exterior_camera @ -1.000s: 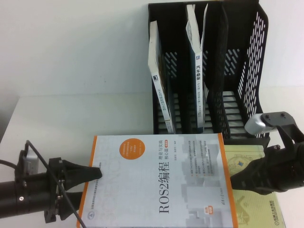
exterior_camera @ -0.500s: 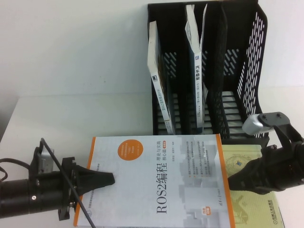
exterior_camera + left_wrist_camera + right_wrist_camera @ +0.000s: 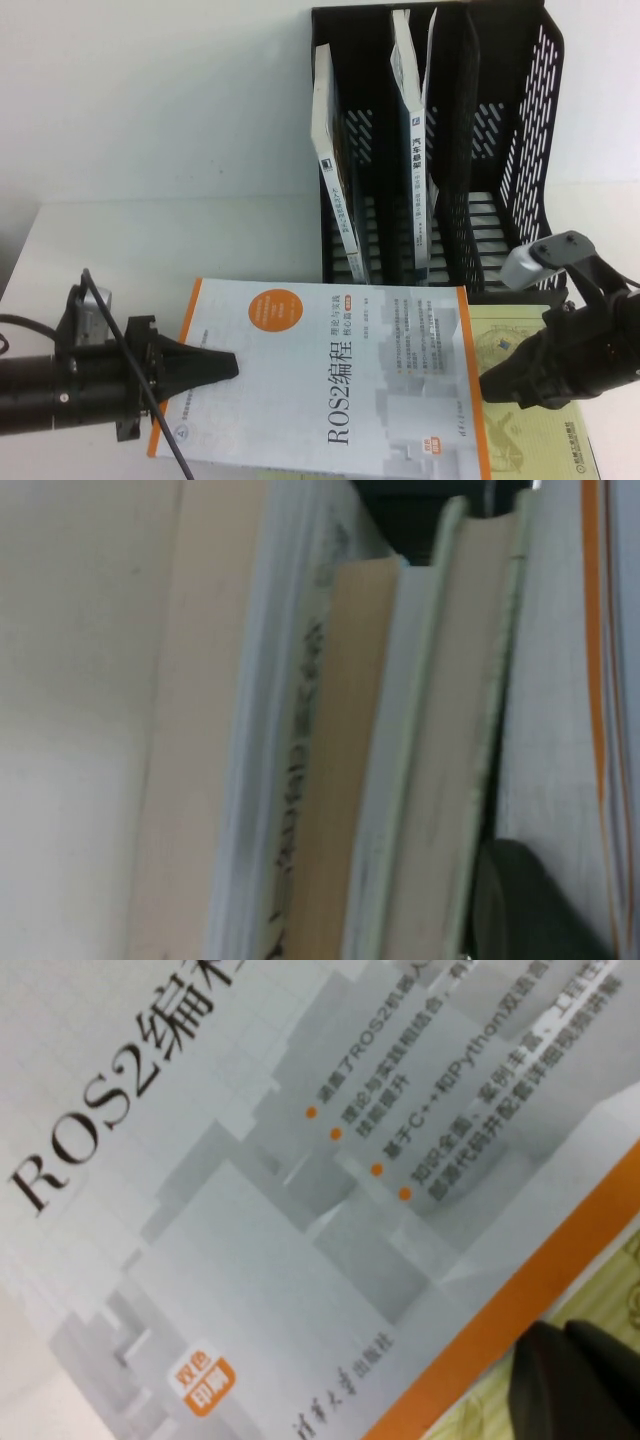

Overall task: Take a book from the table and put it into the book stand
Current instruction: Pick up the book with your left arm

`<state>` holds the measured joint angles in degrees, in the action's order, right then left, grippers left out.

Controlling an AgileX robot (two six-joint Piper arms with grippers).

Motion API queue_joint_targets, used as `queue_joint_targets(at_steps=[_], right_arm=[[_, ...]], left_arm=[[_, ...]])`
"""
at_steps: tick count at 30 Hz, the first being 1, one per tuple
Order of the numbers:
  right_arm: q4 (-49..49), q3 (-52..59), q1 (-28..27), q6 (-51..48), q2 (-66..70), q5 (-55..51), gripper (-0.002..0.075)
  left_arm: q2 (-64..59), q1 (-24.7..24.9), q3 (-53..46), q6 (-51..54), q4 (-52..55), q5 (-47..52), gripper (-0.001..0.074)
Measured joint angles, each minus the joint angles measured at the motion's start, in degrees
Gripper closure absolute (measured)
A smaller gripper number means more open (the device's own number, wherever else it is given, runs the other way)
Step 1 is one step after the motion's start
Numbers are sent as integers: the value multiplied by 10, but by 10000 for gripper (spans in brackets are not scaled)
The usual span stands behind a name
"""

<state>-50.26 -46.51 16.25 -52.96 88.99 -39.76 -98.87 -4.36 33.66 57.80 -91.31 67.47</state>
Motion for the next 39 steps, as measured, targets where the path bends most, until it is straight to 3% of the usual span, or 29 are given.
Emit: queue_joint_targets(at_steps=[13, 24, 32, 39], right_arm=[[173, -118, 6, 112, -28, -100, 728], [211, -207, 6, 147, -61, -152, 728], [267, -231, 6, 159, -79, -172, 728], [426, -231, 6, 235, -107, -189, 728]], left_arm=[[111, 3, 112, -150, 134, -15, 632], [163, 16, 236, -253, 230, -3, 633], [167, 142, 343, -331, 301, -8, 633], [167, 249, 414, -417, 383, -17, 633]])
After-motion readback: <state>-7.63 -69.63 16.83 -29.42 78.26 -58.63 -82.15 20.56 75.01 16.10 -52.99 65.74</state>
